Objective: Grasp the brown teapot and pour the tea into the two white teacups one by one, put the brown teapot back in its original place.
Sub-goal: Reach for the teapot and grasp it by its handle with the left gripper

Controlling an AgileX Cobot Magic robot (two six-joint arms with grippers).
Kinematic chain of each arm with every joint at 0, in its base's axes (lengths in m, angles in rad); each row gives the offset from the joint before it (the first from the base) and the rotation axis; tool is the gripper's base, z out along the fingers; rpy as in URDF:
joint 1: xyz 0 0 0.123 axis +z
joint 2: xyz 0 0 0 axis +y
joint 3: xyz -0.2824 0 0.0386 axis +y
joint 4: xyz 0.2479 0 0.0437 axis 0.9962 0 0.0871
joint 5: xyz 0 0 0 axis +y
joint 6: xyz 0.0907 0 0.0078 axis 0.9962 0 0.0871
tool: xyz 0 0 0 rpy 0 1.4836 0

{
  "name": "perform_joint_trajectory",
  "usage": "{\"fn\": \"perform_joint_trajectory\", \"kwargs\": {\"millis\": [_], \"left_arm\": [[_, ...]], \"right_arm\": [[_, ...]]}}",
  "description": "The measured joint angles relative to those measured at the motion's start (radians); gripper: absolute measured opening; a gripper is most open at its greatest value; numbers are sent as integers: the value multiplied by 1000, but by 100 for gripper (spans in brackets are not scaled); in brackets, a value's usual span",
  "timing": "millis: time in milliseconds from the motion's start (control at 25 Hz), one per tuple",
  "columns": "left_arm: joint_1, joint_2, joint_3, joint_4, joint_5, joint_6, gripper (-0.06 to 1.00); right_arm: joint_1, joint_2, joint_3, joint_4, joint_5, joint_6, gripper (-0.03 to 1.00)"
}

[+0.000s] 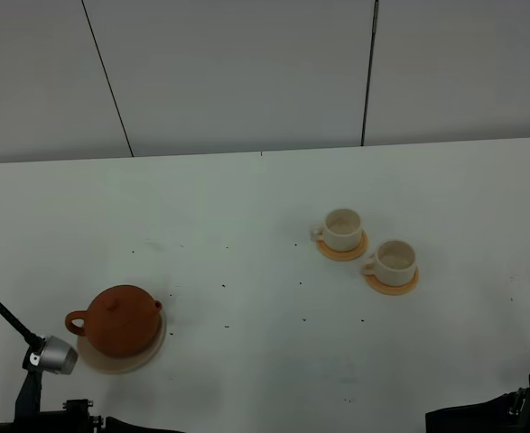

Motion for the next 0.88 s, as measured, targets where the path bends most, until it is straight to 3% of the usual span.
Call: {"fn": "perform_joint_trajectory", "kwargs": {"millis": [640,760,880], "left_arm": [[0,0,0,-15,1,6,24],[0,0,0,-73,6,26,24],[0,0,0,-179,6,49,24]], "right_arm": [[0,0,0,2,0,-1,24],[0,0,0,28,0,-12,24],[0,0,0,77,0,-31,24]]}}
